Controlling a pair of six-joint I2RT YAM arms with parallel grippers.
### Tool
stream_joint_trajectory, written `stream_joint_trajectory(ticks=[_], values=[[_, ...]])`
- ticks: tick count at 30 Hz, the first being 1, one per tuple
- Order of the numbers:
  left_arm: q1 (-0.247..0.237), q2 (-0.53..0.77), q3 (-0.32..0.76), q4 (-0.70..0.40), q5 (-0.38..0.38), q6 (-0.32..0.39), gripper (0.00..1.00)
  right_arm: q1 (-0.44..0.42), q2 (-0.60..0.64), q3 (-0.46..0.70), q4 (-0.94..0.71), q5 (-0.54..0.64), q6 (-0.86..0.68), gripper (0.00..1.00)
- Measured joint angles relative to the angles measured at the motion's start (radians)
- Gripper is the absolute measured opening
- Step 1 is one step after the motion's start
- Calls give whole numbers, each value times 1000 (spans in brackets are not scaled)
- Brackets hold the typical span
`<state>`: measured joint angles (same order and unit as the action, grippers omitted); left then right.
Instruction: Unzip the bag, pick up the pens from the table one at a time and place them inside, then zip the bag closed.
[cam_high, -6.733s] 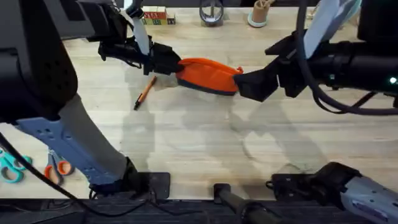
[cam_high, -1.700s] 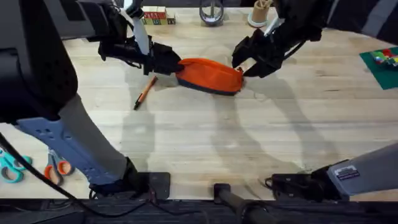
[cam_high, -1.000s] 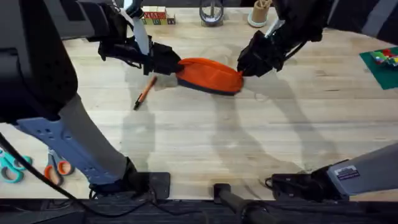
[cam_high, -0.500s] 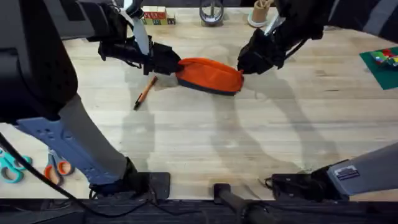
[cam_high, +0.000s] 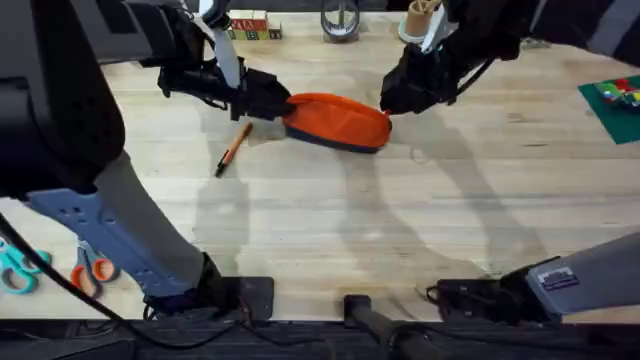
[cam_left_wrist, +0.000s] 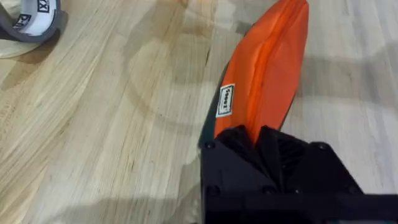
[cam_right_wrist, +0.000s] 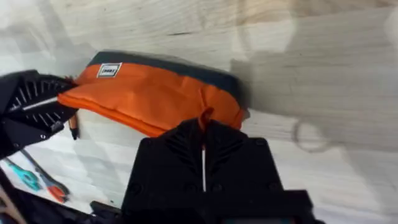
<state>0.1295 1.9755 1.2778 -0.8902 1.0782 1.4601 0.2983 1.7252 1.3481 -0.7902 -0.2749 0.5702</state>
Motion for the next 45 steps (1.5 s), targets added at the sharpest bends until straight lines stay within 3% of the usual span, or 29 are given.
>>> stream_joint_trajectory(ticks=[9,19,45], values=[[0,0,0,1,0,0,41,32,0,26,20,9,-131,31],[0,0,0,1,0,0,41,130,0,28,159,20,-317,31],[0,0,0,4,0,0,41,202,0,28,289,26,-352,32]])
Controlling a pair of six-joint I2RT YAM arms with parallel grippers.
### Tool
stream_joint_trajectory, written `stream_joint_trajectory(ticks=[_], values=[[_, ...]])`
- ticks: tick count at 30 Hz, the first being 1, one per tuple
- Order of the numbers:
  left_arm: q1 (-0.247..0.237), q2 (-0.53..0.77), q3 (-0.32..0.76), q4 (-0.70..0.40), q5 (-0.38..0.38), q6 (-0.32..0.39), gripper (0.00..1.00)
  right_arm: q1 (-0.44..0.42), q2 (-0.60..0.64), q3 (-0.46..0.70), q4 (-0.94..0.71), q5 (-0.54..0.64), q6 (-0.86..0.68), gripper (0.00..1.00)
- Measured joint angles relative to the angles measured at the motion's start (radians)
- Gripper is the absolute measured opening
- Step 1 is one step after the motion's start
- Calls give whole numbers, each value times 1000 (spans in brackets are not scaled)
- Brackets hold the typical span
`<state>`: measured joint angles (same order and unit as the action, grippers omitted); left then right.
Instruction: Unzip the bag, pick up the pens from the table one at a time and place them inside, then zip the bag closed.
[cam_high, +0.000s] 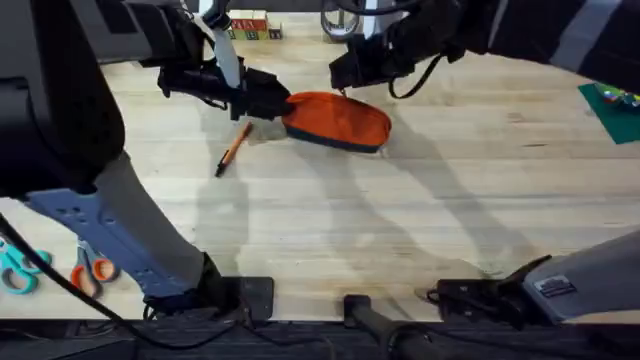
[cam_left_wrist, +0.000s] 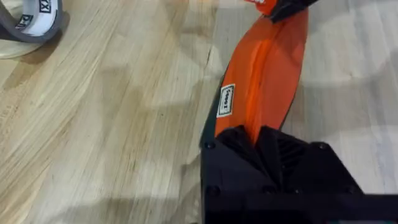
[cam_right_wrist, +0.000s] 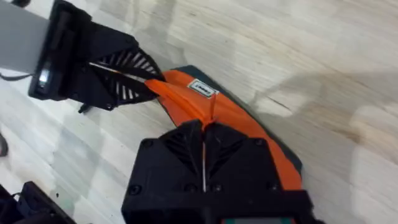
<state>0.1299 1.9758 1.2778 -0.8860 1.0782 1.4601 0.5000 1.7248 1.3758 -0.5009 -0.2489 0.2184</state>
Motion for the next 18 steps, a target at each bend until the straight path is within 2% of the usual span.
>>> stream_joint_trajectory(ticks=[18], values=[[2,0,0,-4,0,0,41,88,44,0,122,17,-6,31]])
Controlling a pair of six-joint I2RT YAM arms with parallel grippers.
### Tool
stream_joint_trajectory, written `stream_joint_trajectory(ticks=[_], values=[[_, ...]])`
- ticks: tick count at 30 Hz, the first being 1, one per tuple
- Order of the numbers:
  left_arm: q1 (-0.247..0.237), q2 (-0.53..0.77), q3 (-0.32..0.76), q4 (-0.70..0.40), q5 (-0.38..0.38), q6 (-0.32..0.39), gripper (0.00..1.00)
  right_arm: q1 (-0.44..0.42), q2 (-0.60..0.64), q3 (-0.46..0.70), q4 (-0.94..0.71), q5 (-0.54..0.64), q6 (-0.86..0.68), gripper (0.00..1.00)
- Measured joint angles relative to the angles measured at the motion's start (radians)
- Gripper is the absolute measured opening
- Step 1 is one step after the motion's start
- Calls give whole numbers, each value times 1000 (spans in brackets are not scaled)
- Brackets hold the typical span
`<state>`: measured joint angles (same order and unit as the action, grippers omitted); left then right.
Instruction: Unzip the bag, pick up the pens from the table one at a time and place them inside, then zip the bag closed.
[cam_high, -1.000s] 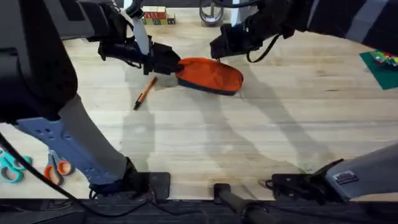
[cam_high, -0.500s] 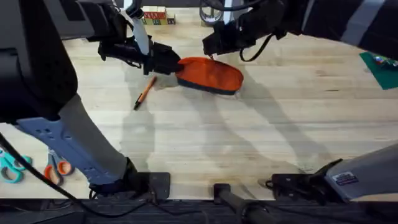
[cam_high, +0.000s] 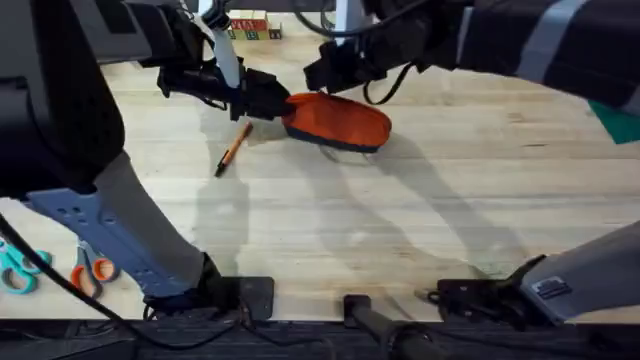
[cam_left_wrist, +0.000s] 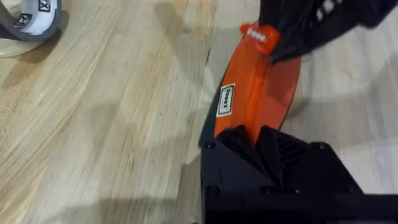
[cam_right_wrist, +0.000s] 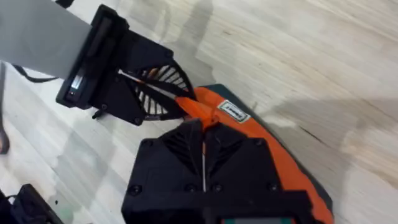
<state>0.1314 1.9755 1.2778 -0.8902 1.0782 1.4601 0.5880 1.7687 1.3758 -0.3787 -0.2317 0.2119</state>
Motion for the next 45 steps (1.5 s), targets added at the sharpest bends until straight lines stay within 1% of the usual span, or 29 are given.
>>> stream_joint_trajectory(ticks=[8,14,26,45], values=[[0,0,0,-1,0,0,41,32,25,0,54,0,0,32],[0,0,0,-1,0,0,41,40,30,0,95,1,0,32],[0,0,0,-1,0,0,41,57,90,0,154,-1,0,31],[0,0,0,-1,0,0,41,60,90,2,161,-1,0,31]])
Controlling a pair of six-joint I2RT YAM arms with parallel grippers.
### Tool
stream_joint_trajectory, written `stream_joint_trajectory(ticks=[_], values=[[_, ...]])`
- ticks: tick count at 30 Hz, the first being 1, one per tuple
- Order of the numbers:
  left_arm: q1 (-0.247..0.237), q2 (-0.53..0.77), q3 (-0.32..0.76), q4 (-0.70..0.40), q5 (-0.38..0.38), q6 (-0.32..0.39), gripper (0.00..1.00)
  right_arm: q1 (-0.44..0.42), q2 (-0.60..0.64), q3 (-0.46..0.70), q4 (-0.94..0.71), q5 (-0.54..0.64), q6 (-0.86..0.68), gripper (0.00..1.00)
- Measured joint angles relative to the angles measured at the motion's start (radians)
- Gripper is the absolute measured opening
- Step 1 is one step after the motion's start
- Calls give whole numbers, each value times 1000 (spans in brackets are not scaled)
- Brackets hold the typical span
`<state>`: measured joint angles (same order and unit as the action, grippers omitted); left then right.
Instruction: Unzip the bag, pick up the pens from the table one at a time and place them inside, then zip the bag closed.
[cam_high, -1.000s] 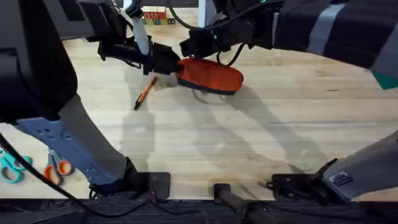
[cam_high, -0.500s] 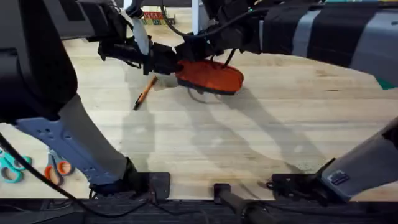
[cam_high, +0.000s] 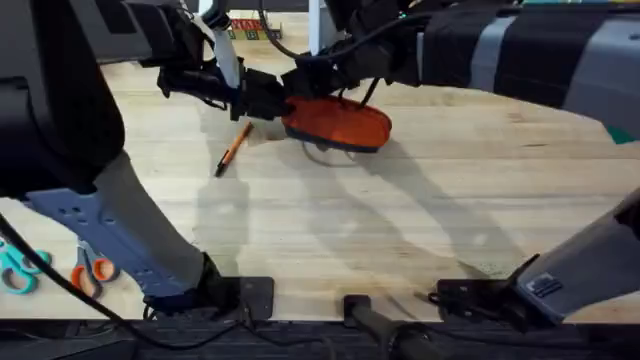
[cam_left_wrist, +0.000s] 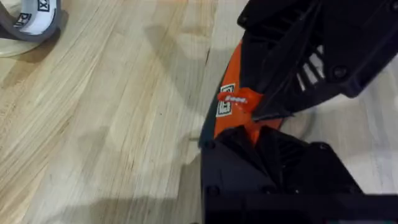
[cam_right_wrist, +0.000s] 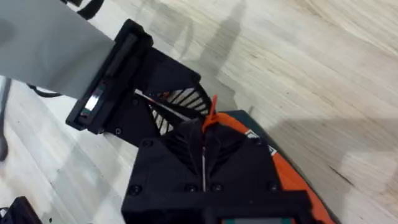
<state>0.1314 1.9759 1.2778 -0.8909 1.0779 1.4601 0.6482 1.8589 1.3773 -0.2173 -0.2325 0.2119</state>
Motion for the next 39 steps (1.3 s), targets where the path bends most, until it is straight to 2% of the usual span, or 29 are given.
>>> stream_joint_trajectory(ticks=[3,5,9,10,12,24,29,30,39], values=[[0,0,0,0,0,0,41,0,0,0,0,0,1,58],[0,0,0,0,0,0,41,0,0,0,2,-4,0,293],[0,0,0,-3,-1,1,41,3,0,0,3,-1,-1,874],[1,0,0,-6,0,3,41,-1,0,0,4,4,-10,968],[1,0,0,-3,0,3,41,-6,0,2,3,4,-21,995],[1,0,0,-3,1,3,41,4,-80,5,-14,-9,-57,997],[1,0,0,-3,1,3,41,4,-105,8,-82,-10,-92,997],[1,0,0,-3,1,3,41,4,-139,8,-137,-12,-127,997],[1,0,0,-3,1,3,41,-47,-283,8,-286,-19,-161,997]])
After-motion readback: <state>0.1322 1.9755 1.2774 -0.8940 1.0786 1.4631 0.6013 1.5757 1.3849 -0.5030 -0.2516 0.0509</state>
